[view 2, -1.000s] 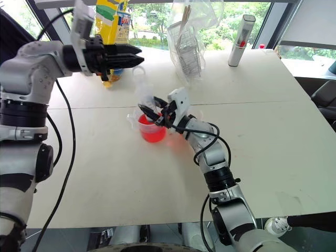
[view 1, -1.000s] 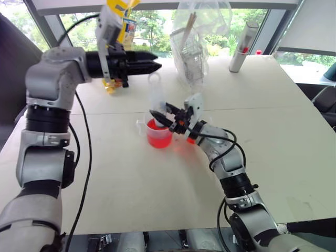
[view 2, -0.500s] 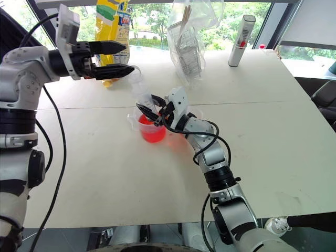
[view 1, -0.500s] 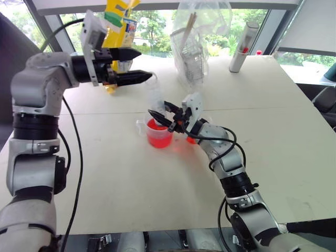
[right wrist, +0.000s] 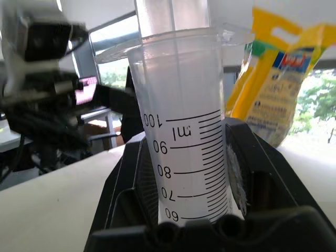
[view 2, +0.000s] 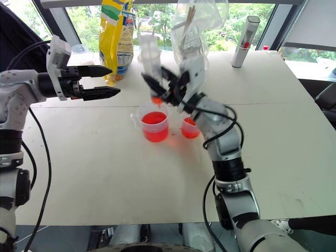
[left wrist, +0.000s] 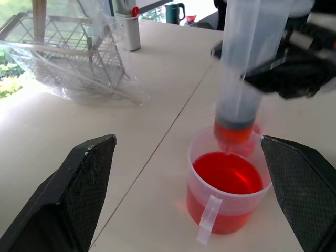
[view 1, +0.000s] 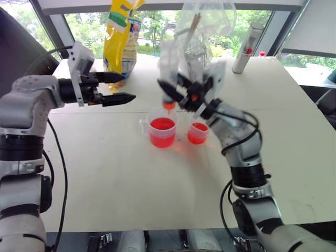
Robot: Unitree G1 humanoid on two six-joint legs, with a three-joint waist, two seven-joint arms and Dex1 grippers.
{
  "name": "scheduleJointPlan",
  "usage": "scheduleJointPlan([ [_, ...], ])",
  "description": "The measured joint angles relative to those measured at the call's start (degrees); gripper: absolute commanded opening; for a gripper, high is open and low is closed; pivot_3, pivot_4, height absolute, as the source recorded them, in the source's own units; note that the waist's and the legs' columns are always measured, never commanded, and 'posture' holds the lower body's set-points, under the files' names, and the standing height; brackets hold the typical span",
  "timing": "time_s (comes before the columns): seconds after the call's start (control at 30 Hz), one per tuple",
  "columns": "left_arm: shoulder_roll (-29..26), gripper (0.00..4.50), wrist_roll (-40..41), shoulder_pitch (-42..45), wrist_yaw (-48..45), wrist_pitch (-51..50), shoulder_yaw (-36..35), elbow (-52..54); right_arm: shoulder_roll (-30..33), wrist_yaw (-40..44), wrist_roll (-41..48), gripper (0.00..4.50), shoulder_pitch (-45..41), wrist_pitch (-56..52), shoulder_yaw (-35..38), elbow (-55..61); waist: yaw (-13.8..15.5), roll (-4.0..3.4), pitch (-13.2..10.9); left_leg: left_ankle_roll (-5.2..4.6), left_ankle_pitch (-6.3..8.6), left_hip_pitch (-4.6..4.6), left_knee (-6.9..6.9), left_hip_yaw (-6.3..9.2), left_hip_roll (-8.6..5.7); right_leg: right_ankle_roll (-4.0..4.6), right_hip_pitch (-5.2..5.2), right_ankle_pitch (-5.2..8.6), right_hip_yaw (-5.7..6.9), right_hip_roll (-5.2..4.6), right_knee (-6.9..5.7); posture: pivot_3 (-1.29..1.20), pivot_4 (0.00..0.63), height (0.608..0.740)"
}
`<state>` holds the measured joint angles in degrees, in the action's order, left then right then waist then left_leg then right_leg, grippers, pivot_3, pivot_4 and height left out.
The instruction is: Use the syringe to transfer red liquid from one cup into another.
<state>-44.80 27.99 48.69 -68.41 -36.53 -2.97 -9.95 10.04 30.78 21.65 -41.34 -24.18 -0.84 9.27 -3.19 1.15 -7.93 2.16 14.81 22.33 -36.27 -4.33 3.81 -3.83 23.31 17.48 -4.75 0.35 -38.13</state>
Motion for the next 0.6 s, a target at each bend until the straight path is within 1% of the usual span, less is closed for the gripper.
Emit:
scheduleJointPlan([
  [0.17,3.9,4.49,-0.4,-0.7,0.0,0.6,2.5,-0.1,4.9,-5.1,6.8,1.39,-4.9,-11.7,7.3,6.7,0.6,0.01,0.0,0.00,0.00,0.01,0.03,-0.04,0.00,0.01,0.02,0.00,0.00,0.01,0.02,0.00,0.150,0.739],
  [0.27,4.9,4.49,-0.6,-0.4,0.0,0.9,3.1,-0.1,8.0,-6.9,9.1,1.39,-3.9,-15.9,10.1,9.9,0.6,0.02,0.0,-0.01,0.01,0.00,0.04,-0.05,-0.04,0.01,0.02,0.00,-0.03,0.04,0.05,0.00,0.150,0.739],
  [0.33,5.7,4.49,-0.9,0.3,-0.1,1.0,3.8,-0.4,9.4,-7.5,9.7,1.39,-1.4,-16.9,10.8,11.6,0.6,0.03,0.0,-0.02,0.01,0.01,0.05,-0.05,-0.05,0.01,0.02,0.00,-0.03,0.07,0.06,0.00,0.150,0.739],
  [0.43,6.8,4.49,-1.2,1.7,-0.3,1.5,4.3,-0.9,9.4,-7.7,9.9,1.39,5.9,-16.3,10.4,13.6,0.6,0.05,0.0,-0.02,0.01,0.01,0.05,-0.05,-0.05,0.01,0.00,0.01,-0.02,0.10,0.07,0.00,0.150,0.739],
  [0.53,8.4,4.49,-1.3,4.0,-0.2,1.9,4.4,-1.8,9.1,-7.0,7.8,1.39,12.8,-12.5,8.7,12.7,0.6,0.04,0.0,-0.02,0.01,0.04,0.02,-0.06,-0.08,0.00,0.01,0.00,-0.02,0.11,0.07,0.00,0.150,0.739],
  [0.6,9.6,4.49,-1.3,5.9,0.1,2.1,4.4,-2.2,9.1,-6.3,6.2,1.39,14.7,-9.7,7.5,11.6,0.6,0.04,0.0,-0.02,0.01,0.04,0.02,-0.05,-0.09,0.00,0.01,0.00,-0.03,0.13,0.07,0.00,0.150,0.739],
])
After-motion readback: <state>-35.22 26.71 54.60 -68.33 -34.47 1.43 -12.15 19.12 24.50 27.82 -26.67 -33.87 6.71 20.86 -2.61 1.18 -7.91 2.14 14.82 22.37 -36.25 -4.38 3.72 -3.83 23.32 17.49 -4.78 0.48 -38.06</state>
